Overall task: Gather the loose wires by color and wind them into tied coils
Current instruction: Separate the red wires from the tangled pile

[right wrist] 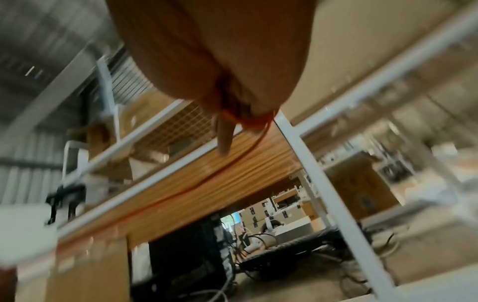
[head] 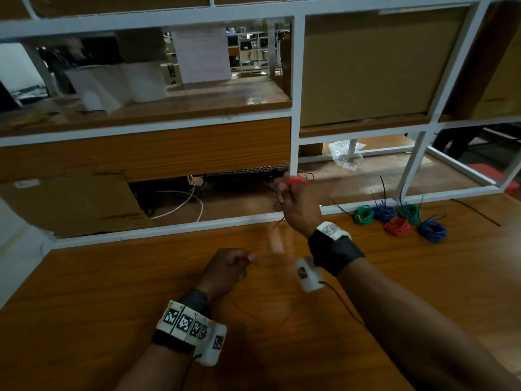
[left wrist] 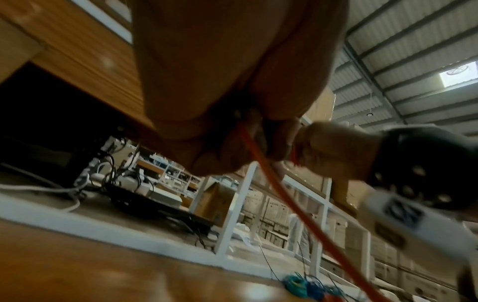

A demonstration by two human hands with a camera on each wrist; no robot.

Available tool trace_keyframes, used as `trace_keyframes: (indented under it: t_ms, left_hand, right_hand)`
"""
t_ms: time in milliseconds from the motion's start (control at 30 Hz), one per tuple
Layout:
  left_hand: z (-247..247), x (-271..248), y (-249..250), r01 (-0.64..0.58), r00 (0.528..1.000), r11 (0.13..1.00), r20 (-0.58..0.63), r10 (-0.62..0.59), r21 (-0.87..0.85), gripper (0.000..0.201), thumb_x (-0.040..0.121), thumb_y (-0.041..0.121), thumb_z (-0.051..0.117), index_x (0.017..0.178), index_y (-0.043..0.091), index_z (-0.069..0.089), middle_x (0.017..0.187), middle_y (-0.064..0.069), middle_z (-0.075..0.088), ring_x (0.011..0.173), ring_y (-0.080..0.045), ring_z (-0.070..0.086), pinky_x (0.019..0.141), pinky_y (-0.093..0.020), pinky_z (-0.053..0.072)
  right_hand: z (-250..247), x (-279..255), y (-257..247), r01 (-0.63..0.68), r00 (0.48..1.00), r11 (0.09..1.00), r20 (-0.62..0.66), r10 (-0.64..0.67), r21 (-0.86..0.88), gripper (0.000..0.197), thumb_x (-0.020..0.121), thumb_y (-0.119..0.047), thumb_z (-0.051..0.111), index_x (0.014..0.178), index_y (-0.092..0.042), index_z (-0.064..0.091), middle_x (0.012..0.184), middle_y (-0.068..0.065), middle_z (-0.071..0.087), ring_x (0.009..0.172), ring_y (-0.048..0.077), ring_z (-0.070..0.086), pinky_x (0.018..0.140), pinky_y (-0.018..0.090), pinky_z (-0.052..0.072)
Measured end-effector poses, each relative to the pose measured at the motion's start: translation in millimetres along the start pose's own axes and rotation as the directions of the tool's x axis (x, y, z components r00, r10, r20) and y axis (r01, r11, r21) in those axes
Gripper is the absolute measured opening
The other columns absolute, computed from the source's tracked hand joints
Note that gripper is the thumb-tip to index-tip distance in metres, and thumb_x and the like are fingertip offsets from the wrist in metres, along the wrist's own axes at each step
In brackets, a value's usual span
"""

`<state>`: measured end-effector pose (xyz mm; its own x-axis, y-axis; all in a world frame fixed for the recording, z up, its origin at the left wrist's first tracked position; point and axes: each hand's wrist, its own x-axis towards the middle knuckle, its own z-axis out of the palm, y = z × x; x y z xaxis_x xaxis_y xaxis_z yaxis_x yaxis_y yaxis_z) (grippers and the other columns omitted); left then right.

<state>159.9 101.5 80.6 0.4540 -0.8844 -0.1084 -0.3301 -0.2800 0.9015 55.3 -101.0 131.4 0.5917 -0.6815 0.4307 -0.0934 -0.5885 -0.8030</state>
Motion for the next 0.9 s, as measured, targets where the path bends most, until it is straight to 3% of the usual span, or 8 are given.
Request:
trace_keyframes:
  t_ms: [100,200,367,500,567,667,767,900]
  left_hand:
    - [-24.3,-0.4,13.6,-0.088,0.982,0.994,-0.158,0.098,0.07,0.017,0.097,0.035,0.061,0.091,0.028,0.075,0.076,0.012,0.068,0.064,0.003,0.06,0.06,-0.015,0.046]
    - [-43.0,3.7,33.7,-0.172,0.954,0.973,-0.221,0.203,0.153,0.012,0.092,0.029,0.07,0.083,0.027,0.076,0.083,0.019,0.071,0.075,0.014,0.063,0.065,-0.008,0.044]
    - [-58.9,17.2,62.8,-0.193,0.958,0.96,-0.172,0.228,0.201,0.019,0.091,0.041,0.069,0.079,0.028,0.076,0.082,0.006,0.075,0.075,-0.002,0.065,0.07,-0.021,0.046]
    - [-54.0,34.3,80.1,-0.355,0.921,0.903,-0.077,0.383,0.242,0.014,0.094,0.028,0.068,0.082,0.029,0.075,0.076,0.02,0.072,0.075,0.002,0.065,0.069,-0.019,0.048]
    - [-51.0,45.6,83.1,-0.382,0.91,0.911,-0.109,0.4,0.154,0.011,0.092,0.026,0.07,0.084,0.028,0.077,0.085,0.011,0.075,0.087,-0.008,0.07,0.081,-0.028,0.055]
    - [-50.0,53.1,75.1,-0.338,0.922,0.941,-0.188,0.338,0.033,0.011,0.087,0.026,0.074,0.08,0.034,0.078,0.086,0.003,0.077,0.087,-0.026,0.071,0.081,-0.042,0.057]
    - [-38.2,54.0,61.7,-0.213,0.964,0.977,-0.167,0.208,-0.016,0.024,0.096,0.013,0.064,0.082,0.029,0.074,0.072,-0.001,0.067,0.059,-0.019,0.057,0.054,-0.029,0.046]
    - [-3.3,46.9,61.1,-0.057,0.998,0.982,-0.041,0.051,-0.18,0.028,0.103,0.01,0.049,0.09,0.013,0.073,0.066,0.001,0.057,0.051,-0.011,0.047,0.045,-0.023,0.041]
  right_hand:
    - [4.0,-10.2,24.4,0.121,0.945,0.922,0.328,0.008,-0.368,0.023,0.096,-0.001,0.051,0.086,-0.018,0.062,0.098,0.003,0.067,0.101,0.028,0.067,0.093,0.044,0.055]
    - [4.7,-29.1,28.6,0.138,0.792,0.911,0.595,0.134,-0.388,0.023,0.103,-0.028,0.049,0.091,-0.022,0.067,0.104,0.003,0.07,0.103,0.024,0.066,0.096,0.045,0.054]
    - [-3.5,-45.0,6.6,-0.282,0.453,0.954,0.863,0.225,-0.1,0.048,0.111,-0.042,0.038,0.108,-0.011,0.075,0.1,-0.004,0.079,0.107,0.017,0.068,0.104,0.039,0.047]
    - [0.4,-54.1,2.6,-0.662,0.248,0.717,0.967,-0.066,0.219,0.043,0.108,-0.038,0.043,0.119,-0.003,0.065,0.1,0.016,0.073,0.109,0.035,0.063,0.114,0.059,0.034]
    - [-2.3,-54.2,-3.0,-0.725,0.286,0.582,0.93,-0.232,0.368,0.037,0.107,-0.033,0.047,0.119,-0.002,0.062,0.109,0.017,0.074,0.112,0.032,0.064,0.116,0.058,0.027]
    - [-9.4,-48.3,-16.4,-0.734,0.457,0.345,0.801,-0.387,0.585,0.029,0.104,-0.026,0.057,0.116,0.0,0.063,0.114,0.02,0.074,0.115,0.03,0.068,0.124,0.061,0.008]
    - [-17.9,-36.4,-32.1,-0.689,0.646,0.105,0.673,-0.359,0.717,0.028,0.105,-0.02,0.052,0.117,0.001,0.066,0.124,0.023,0.071,0.126,0.031,0.064,0.116,0.045,0.041]
    - [-24.9,-17.2,-29.5,-0.505,0.859,-0.079,0.492,-0.138,0.859,0.039,0.108,-0.022,0.039,0.12,0.004,0.066,0.135,0.023,0.066,0.132,0.03,0.06,0.114,0.04,0.046]
